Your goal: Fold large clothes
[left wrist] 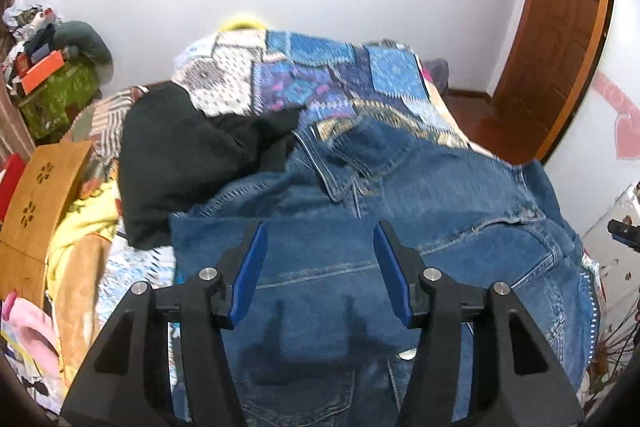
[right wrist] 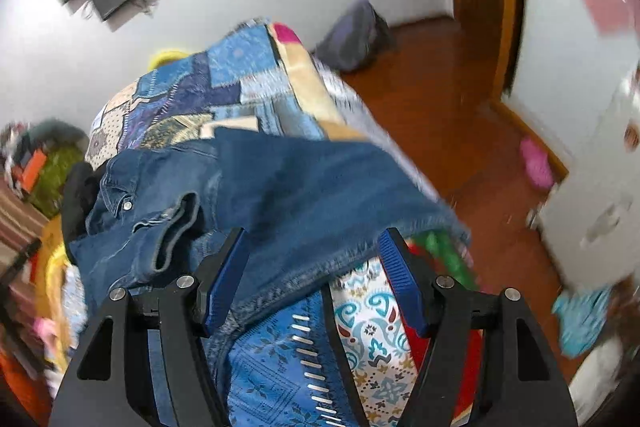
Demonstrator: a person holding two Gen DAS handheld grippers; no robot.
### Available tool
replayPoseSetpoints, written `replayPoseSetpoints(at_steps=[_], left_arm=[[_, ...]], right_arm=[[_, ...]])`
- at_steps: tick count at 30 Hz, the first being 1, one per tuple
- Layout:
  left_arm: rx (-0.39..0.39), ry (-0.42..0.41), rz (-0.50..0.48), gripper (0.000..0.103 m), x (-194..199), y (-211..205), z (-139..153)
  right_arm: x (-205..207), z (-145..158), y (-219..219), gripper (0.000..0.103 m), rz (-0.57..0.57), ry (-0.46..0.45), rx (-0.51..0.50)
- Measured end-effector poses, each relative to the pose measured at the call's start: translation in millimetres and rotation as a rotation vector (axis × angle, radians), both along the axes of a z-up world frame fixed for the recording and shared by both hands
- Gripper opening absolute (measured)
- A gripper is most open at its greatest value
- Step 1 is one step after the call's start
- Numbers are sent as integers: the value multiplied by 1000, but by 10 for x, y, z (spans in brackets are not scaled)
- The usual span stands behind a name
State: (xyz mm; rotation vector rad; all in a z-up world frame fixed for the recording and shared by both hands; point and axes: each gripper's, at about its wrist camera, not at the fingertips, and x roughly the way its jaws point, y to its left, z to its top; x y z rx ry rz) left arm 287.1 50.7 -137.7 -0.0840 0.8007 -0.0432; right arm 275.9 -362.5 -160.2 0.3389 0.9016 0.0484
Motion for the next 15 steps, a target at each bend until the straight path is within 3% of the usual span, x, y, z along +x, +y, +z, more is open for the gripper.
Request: replayPoseSetpoints(at_steps=[9, 15], left_arm=[[-11, 64, -36, 54, 178, -219, -230], [-24, 82, -38, 54, 311, -267, -326]], right_arm=[[287, -576, -317, 64, -55, 169, 251], [444, -820, -490, 64, -114, 208, 371]])
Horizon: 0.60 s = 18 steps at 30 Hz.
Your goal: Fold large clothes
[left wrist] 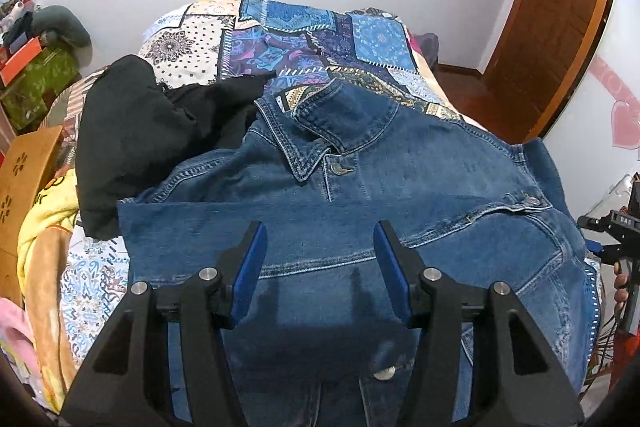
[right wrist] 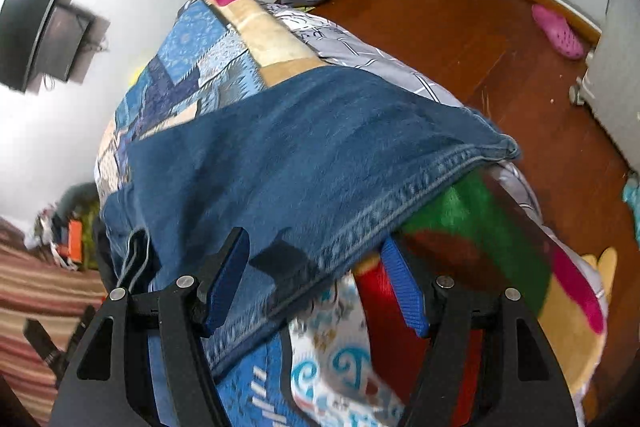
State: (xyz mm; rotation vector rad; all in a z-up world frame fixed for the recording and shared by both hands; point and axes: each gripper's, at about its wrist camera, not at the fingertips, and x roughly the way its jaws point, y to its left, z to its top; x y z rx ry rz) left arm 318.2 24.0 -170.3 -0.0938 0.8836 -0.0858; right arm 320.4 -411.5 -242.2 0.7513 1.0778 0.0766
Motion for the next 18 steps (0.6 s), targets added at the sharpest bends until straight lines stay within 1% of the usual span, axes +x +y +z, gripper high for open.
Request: replayPoseSetpoints(at_steps=[6, 10, 11, 12, 13, 15, 16, 17, 18], left_arm=[[-6, 30, 9, 54, 76, 12, -117], [1, 43, 15, 54, 67, 36, -165], [6, 46, 18, 54, 60, 49, -173], [9, 46, 20, 55, 54, 57, -179], [10, 46, 23, 54, 46, 71, -178], [10, 42, 30, 54, 22, 98, -168], [8, 39, 31, 54, 9, 110, -159], [4, 36, 31, 54, -7, 121, -148], [3, 34, 30, 54, -18, 128, -142]], right_arm=[[161, -91, -43, 64, -42, 4, 17], [211, -61, -50, 64, -41, -3, -22], [227, -53, -39, 62, -43, -11, -40], [235, -38, -24, 55, -42, -19, -66], [237, -14, 1, 51, -38, -23, -107], [245, 20, 22, 32, -35, -34, -174], [213, 51, 17, 30, -40, -50, -189], [197, 69, -8, 24, -48, -63, -180], [186, 87, -31, 16, -58, -73, -168]])
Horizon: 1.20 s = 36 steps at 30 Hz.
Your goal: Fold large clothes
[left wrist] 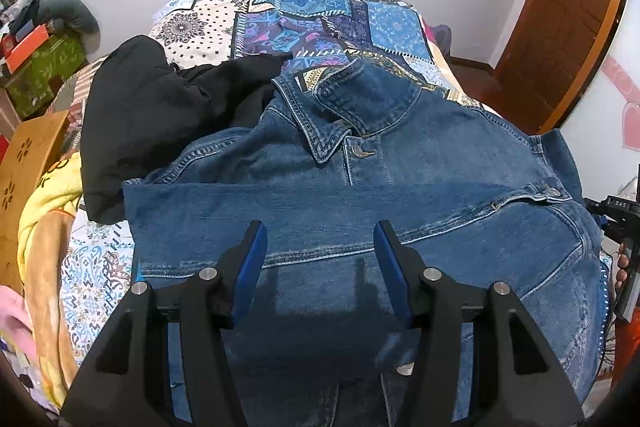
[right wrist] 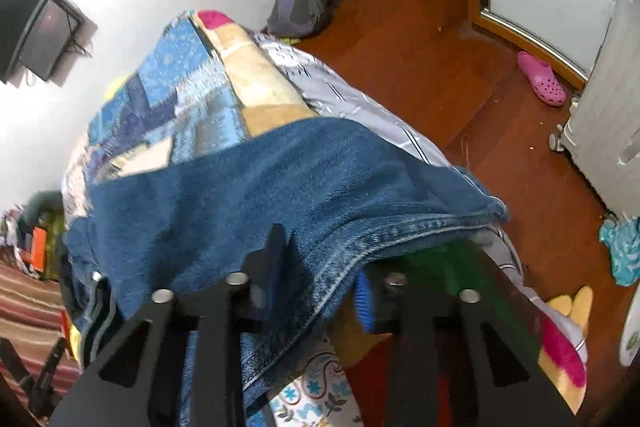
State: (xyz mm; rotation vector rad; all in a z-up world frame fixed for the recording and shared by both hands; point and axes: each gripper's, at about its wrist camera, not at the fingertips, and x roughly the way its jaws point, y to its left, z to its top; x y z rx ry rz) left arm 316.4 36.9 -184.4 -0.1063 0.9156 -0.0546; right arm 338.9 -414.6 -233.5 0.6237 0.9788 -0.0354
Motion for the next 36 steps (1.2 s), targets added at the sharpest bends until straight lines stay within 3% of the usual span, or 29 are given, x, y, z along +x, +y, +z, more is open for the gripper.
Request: replayPoseSetpoints(at_steps=[5, 10, 15, 19, 24, 29, 32, 36], left_arm=[[16, -29, -14, 54, -91, 1, 78], [34, -66, -33, 54, -205, -15, 166], [31, -90, -46, 54, -285, -13, 229], [25, -108, -43, 54, -342, 29, 276], [-2, -114, -23, 54, -404, 127, 286], [-17, -105, -22, 54, -484, 183, 248], [-8, -104, -24, 54, -534, 204, 240], [-15, -87, -26, 54, -542, 223, 199]], right_arm=[[-168, 340, -84, 9, -35, -109, 61], [-305, 927, 174, 8, 34, -248, -18], [-474, 1408, 692, 8, 179, -380, -83], [-589, 1616, 1218, 8, 326, -438, -142], [-511, 1448, 1838, 8, 486, -413, -138], [-385, 898, 2461, 8, 637, -271, -152], [-369, 658, 2674, 12, 690, -198, -191], [-447, 598, 2729, 19, 742, -146, -255]])
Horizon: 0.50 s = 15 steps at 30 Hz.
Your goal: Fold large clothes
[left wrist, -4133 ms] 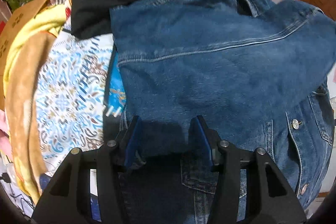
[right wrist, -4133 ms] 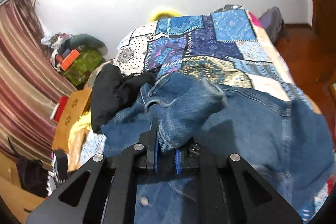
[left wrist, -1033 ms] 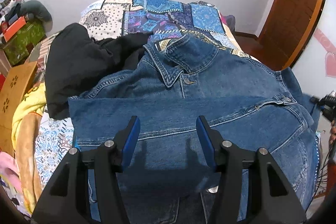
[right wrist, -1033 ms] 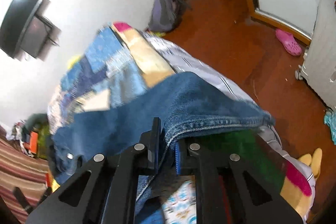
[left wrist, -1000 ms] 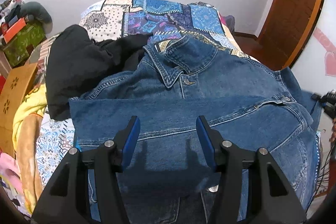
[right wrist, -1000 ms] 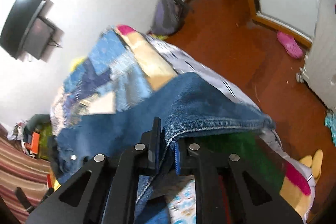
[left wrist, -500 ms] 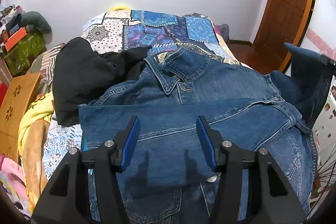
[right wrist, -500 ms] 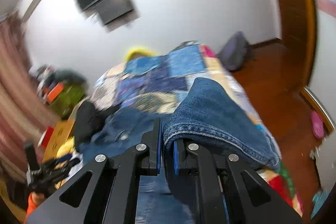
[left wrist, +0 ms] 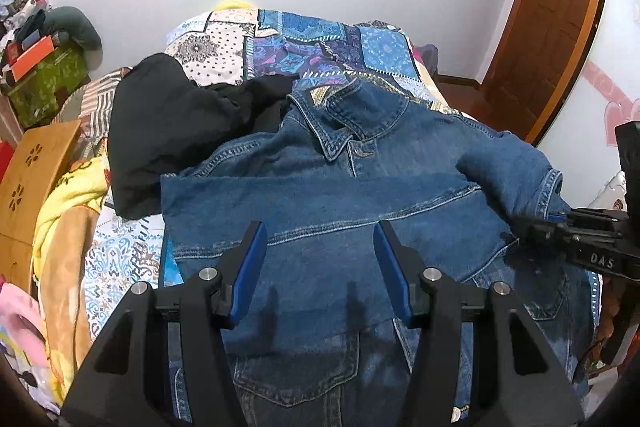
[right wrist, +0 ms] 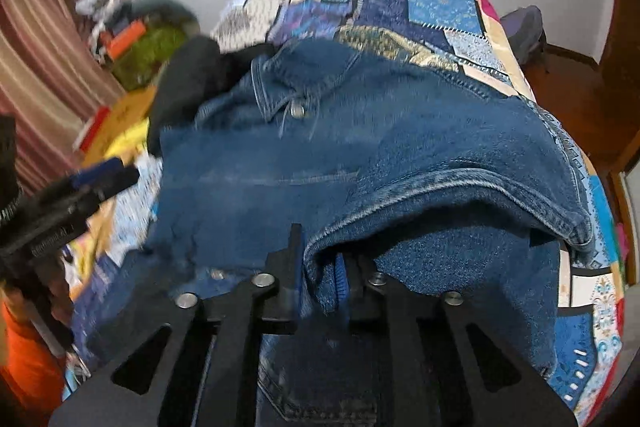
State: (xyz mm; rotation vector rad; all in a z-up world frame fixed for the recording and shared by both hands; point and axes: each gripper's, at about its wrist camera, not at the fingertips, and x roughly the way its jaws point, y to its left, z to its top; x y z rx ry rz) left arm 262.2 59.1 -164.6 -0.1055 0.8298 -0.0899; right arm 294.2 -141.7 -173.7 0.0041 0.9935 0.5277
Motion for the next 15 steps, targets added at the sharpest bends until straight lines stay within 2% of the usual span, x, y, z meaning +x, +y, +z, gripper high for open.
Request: replayPoseSetpoints(at_steps=[3, 9, 11, 15], left_arm=[[-7, 10, -2, 54, 20, -30, -27], [-12, 5, -30, 54, 64, -177, -1], [-1, 1, -43, 54, 74, -238, 13], [10, -2, -62, 54, 117, -359, 30]], right_arm=[[-63, 72, -51, 33, 21, 3, 2], [-215, 327, -262, 44, -19, -85, 14], [-247, 419, -397, 45, -64, -125, 28], [-221, 516, -675, 48, -165, -131, 109]])
